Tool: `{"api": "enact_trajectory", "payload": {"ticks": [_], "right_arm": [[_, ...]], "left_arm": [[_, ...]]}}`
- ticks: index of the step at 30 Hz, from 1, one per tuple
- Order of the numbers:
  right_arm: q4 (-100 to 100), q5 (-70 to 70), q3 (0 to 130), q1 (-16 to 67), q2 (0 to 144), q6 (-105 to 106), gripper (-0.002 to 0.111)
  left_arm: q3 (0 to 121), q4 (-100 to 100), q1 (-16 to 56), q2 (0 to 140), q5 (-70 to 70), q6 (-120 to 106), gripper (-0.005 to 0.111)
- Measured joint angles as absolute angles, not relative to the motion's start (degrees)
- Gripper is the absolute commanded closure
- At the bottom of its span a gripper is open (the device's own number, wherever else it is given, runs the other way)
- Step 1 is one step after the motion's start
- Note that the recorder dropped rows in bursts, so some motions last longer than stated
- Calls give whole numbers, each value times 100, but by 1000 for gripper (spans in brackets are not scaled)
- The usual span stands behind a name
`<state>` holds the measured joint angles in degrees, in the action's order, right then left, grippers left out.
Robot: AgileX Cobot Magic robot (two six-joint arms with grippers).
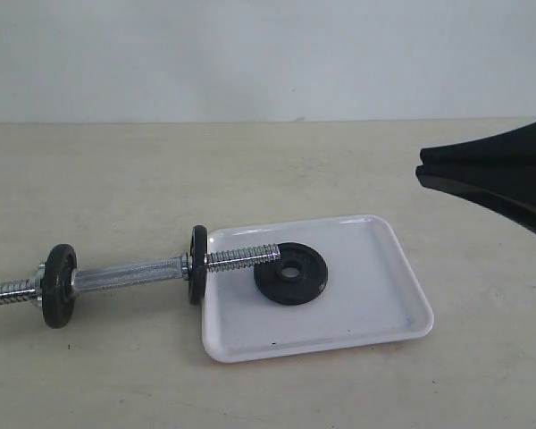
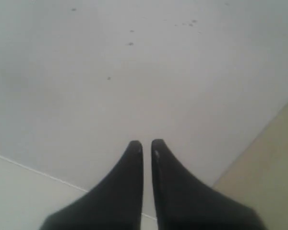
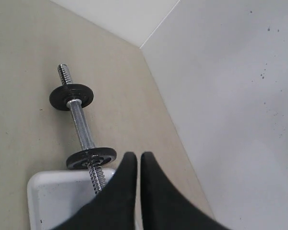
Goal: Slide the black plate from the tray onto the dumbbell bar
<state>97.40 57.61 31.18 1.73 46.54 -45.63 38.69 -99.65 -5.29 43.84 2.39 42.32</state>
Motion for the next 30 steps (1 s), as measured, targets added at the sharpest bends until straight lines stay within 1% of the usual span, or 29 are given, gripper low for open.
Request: {"api": "enact_trajectory", "payload": {"ticks": [2,5,7,8,9,10,12,14,15,16,17,19,20,22,24,26,27,30], "right_arm": [[9740,5761,3118,173,4654,-4563,108],[9740,5761,3118,173,4654,-4574,108],[9740,5761,3118,173,4654,-4599,108],[9740,5761,3118,173,4654,-4632,108],[9749,5761,3118,173,4654,-4674,108],[9761,5761,3118,173,4654,-4713,108],[9800,5772,3118,173,4654,-4736,108],[9825,5781,3118,173,4654,-4762,108],[9835,5800,3118,173,4654,-4790,108],[9835,5812,3118,173,4654,-4830,108],[9845,5812,3118,173,4654,-4860,108],[9845,5820,3118,173,4654,-4860,108],[9845,5820,3118,173,4654,-4860,108],[9845,5820,3118,173,4654,-4860,108],[9845,5820,3118,173,4654,-4860,108],[9845,5847,3118,173,4654,-4860,108],[9845,5892,3118,173,4654,-4860,108],[9858,5949,3118,173,4654,-4870,108]], "left_arm": [[3665,-9925,-463,4396,260,4334,102],[3479,-9313,-392,4396,315,5377,102],[3464,-8648,-392,4396,301,6450,102],[3464,-7881,-392,4396,264,7719,102],[3453,-7595,-392,4396,261,8269,102],[3373,-7079,-392,4396,364,9578,102],[3195,-6795,-392,4411,796,11051,102],[2992,-7051,-392,4497,1130,11367,102],[2940,-7325,-392,4545,1144,11206,102],[2849,-8377,-392,4660,1144,10473,102],[2814,-9021,-392,4721,1144,9944,102],[2714,-9700,-392,4812,1159,8420,102],[2700,-9854,-392,4826,1187,7342,102],[2688,-9945,-392,4826,1205,5884,102],[2688,-9957,-392,4826,1256,4894,102],[2622,-9965,-392,4826,1509,3481,102],[2548,-9965,-392,4826,1759,2228,102],[2350,-9991,-355,4929,1868,243,102]]}}
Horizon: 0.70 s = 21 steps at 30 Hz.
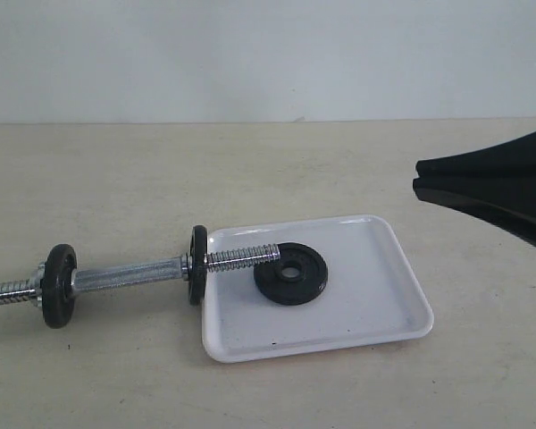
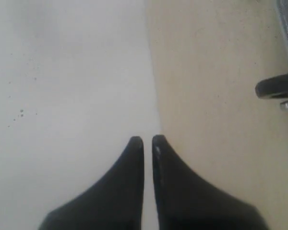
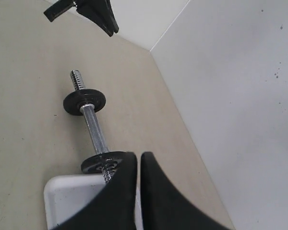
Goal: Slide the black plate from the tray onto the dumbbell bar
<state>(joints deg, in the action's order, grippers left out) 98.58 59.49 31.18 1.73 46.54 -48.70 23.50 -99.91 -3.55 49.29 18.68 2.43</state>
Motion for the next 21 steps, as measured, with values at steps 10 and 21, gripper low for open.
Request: {"api": "enact_trajectory", "payload": {"ticks": [10,21], "right_arm": [[9869,5949,3118,173,4654,-5102,108],[9936,5949,3118,173,4654,-5935,108]], "left_arm": [[2294,-3827,-351,5100,2261,1002,102],[2376,-4099,501,5786,576,2136,102]]}}
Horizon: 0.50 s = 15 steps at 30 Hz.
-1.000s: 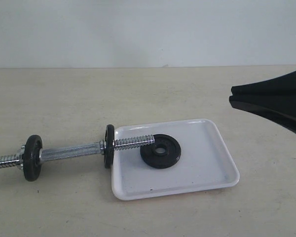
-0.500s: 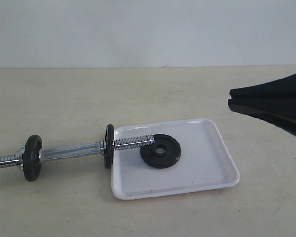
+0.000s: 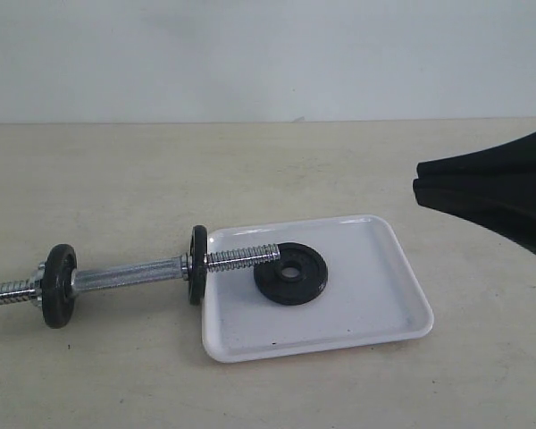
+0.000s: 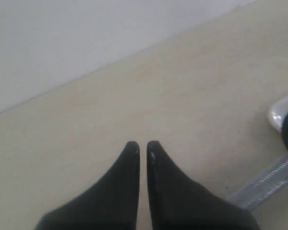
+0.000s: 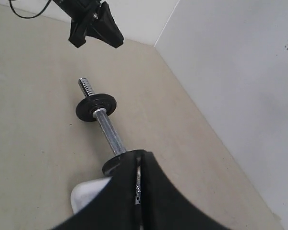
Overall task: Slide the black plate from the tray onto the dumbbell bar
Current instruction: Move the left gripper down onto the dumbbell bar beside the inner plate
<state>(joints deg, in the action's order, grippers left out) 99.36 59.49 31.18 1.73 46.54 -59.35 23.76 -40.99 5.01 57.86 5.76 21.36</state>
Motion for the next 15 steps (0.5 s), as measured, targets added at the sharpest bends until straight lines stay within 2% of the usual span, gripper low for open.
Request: {"api": "enact_trajectory", "payload": {"ticks": [6,11,13,15], "right_arm": [[9995,5949,3118,173,4654,-6189,108],[10004,5949,3118,173,4654,-6297,108],[10017,5949,3118,173,4654,-6349,108],[10027,5975,3118,173,4654,-6377,108]], "left_arm": [[2773,-4289,1490,6570,-52,2160,102],[3242,-4302,2002,7336,-627,2160,102],[3421,-4302,2072,7614,-686,2131,95],[3603,-4302,2099,7916,-708,1948,81]]}}
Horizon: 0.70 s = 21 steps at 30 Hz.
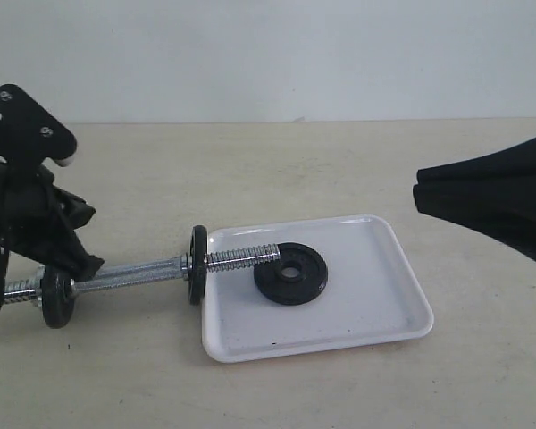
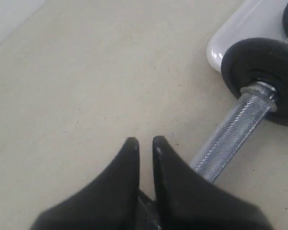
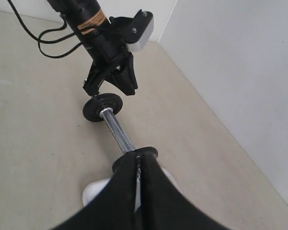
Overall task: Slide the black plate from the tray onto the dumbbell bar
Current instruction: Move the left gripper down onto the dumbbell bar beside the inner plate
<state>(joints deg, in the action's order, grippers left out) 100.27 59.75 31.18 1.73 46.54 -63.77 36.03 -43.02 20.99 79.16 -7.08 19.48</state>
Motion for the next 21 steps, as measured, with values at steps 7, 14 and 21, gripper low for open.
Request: {"api": "enact_trajectory", "payload": {"ticks": [7,14,21], "right_arm": [[10027,6015,3118,173,4654,-6512,108],[10027,6015,3118,173,4654,-6512,108],[10027,6015,3118,173,4654,-6523,108]], "left_arm": [[4148,-4302,2109,9023,-834,1126,40],[4827,-4302,2109,10300,-665,1071,44],[5156,-4331,2109,10612,-856,1048,39]]}}
